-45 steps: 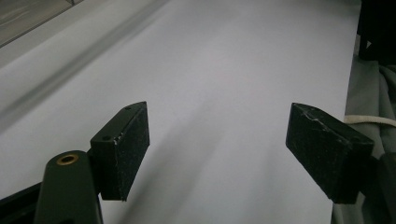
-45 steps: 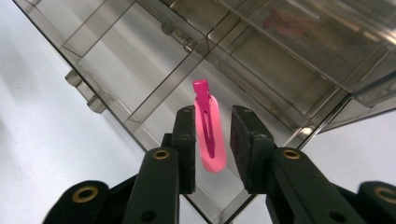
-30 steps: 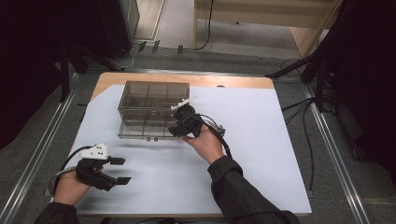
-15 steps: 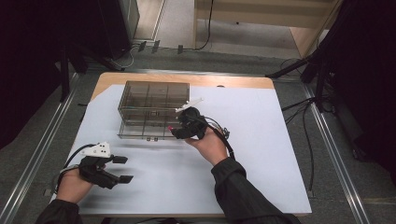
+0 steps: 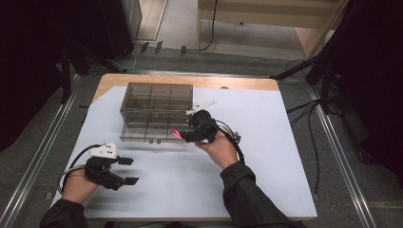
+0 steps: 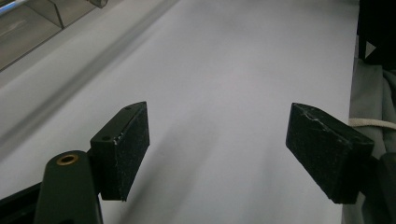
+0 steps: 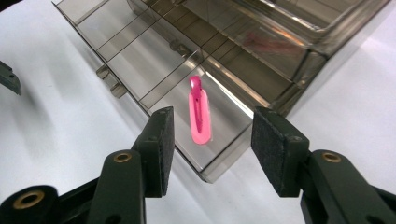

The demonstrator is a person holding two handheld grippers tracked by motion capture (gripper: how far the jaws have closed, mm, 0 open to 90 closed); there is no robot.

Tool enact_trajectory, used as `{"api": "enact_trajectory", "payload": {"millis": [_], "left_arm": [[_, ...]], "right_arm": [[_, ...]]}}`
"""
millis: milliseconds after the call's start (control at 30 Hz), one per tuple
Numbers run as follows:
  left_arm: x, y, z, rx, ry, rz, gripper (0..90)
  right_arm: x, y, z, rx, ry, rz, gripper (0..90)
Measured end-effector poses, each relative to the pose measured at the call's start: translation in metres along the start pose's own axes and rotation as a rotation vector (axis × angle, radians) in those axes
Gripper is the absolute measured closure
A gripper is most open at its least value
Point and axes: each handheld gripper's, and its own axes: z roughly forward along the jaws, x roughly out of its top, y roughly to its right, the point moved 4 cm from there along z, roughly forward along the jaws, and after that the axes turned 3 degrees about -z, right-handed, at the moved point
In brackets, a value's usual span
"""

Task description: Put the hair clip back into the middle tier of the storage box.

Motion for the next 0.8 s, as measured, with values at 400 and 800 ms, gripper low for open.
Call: {"api": "enact_trajectory", "payload": {"millis": [400,800], "left_arm": [[0.002,-0.002,0.002,-0.01,-0.002,0.002,22.5],[0.002,-0.004,-0.002,-0.006,0.01,-0.006,22.4]], "right_arm": [[-0.006,0.011,-0.014,-0.005,0.032,0.015,50.7],[-0.019,0.021,-0.031,-0.022,0.047,0.018,50.0]]}}
